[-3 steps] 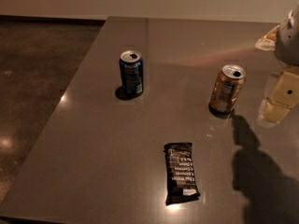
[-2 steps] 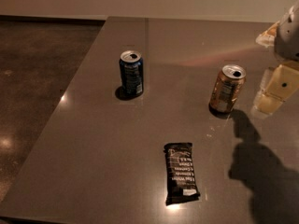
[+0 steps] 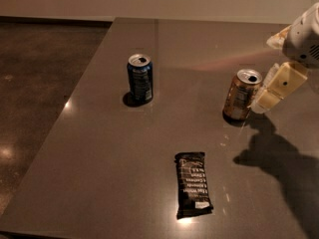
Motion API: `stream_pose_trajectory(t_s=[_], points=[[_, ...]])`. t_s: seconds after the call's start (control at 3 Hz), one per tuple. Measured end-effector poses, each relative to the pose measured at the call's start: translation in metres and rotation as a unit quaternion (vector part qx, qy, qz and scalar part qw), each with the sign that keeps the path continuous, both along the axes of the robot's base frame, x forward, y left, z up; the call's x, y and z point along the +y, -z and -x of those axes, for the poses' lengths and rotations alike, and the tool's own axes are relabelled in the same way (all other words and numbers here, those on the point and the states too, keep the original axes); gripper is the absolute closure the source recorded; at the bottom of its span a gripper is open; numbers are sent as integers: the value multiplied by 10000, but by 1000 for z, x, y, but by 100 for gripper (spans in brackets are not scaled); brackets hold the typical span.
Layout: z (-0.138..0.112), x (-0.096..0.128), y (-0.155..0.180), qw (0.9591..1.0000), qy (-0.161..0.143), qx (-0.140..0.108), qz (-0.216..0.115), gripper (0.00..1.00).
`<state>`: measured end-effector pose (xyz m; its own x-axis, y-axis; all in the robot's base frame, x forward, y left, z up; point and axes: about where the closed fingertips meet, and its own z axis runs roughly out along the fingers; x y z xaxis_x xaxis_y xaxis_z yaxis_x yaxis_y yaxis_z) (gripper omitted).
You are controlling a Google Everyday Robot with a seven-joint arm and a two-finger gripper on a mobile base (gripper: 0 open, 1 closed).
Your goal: Move orange can near pepsi can
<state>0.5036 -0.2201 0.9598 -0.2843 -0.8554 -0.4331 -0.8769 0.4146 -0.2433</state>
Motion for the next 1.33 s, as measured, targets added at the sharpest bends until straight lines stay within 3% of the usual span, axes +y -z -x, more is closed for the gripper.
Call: stream_pose_trajectory(t_s=[0.67,1.33], points=[[-18,8,31,9988,23,182,-457,0],[-26,16,47,9978,-54,306,-587,4]])
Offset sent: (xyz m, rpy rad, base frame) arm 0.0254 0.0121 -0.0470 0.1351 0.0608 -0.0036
